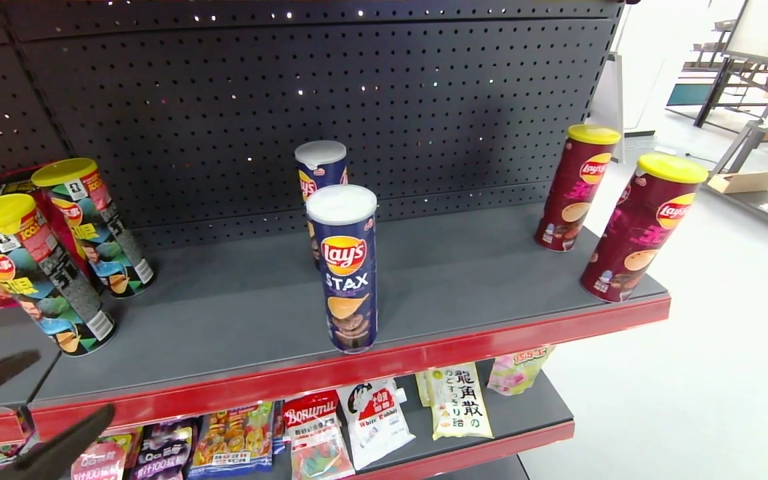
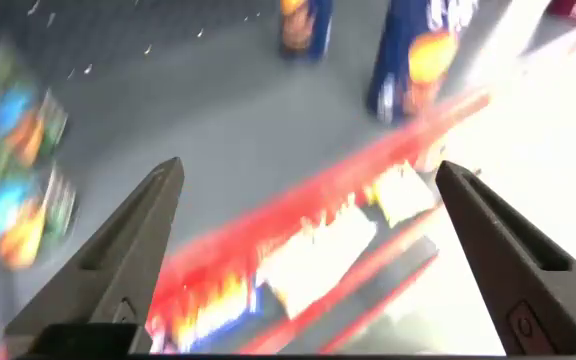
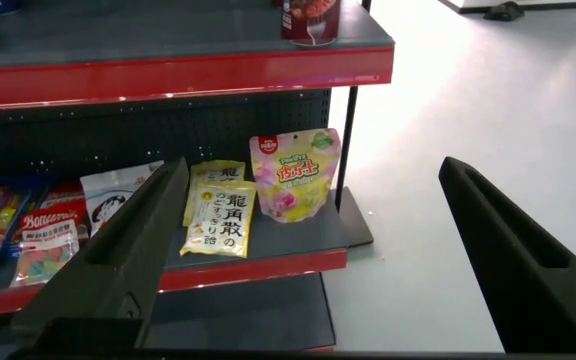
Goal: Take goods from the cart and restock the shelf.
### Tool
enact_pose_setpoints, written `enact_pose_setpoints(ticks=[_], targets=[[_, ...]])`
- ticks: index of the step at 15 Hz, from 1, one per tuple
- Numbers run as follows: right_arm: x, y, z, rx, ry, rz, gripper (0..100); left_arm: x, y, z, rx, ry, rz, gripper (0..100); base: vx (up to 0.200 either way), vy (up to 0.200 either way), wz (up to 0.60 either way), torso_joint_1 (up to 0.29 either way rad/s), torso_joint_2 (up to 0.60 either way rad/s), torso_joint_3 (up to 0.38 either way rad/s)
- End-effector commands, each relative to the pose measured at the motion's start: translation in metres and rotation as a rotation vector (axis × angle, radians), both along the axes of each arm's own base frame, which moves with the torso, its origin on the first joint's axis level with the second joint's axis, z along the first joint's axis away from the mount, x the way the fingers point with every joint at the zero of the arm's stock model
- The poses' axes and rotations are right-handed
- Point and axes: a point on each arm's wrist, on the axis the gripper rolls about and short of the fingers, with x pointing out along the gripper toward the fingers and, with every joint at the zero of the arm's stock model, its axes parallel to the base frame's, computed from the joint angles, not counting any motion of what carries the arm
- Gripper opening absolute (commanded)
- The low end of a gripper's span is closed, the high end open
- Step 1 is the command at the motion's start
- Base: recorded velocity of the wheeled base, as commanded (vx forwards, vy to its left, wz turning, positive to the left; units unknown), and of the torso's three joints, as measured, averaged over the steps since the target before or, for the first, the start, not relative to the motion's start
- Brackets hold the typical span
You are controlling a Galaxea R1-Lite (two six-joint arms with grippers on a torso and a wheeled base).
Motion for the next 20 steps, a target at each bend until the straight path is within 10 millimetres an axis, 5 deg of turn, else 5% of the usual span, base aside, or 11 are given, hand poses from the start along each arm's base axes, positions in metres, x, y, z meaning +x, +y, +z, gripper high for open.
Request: enact_pose_setpoints(ticks=[1,6,14,15,16,17,20], targets=[[0.000,0.000,0.000,0.001,0.001,0.001,100,-0.082,0.007,-0.020,0.008,-0.125,0.146,100,0.000,0.000,0.60,-0.007,0.00,0.002],[0.000,0.000,0.000,0.011,0.002,0.001,100,-0.091,0.008,-0.022,0.018,-0.176,0.217,100,0.000,0.000,0.60,-0.002,0.00,0.007],[0.003,0.001,0.002,-0.050,0.028,0.057,100,-0.110,0.008,-0.051,0.020,-0.181,0.228,100,0.000,0.000,0.00,0.000,0.00,0.000],[0.001,0.001,0.009,-0.048,-0.006,0.085,100,-0.110,0.008,-0.051,0.020,-0.180,0.226,100,0.000,0.000,0.00,0.000,0.00,0.000],[0.018,0.003,0.092,-0.003,0.019,0.133,100,-0.107,0.008,-0.058,0.026,-0.153,0.225,100,0.000,0.000,0.00,0.000,0.00,0.000],[0.037,0.003,0.120,0.027,0.065,0.158,100,-0.104,0.008,-0.064,0.036,-0.132,0.227,100,0.000,0.000,0.00,0.000,0.00,0.000],[0.075,0.010,0.119,-0.073,0.221,0.285,100,-0.099,0.009,-0.072,0.057,-0.116,0.255,100,0.000,0.000,0.00,0.000,0.00,0.000]])
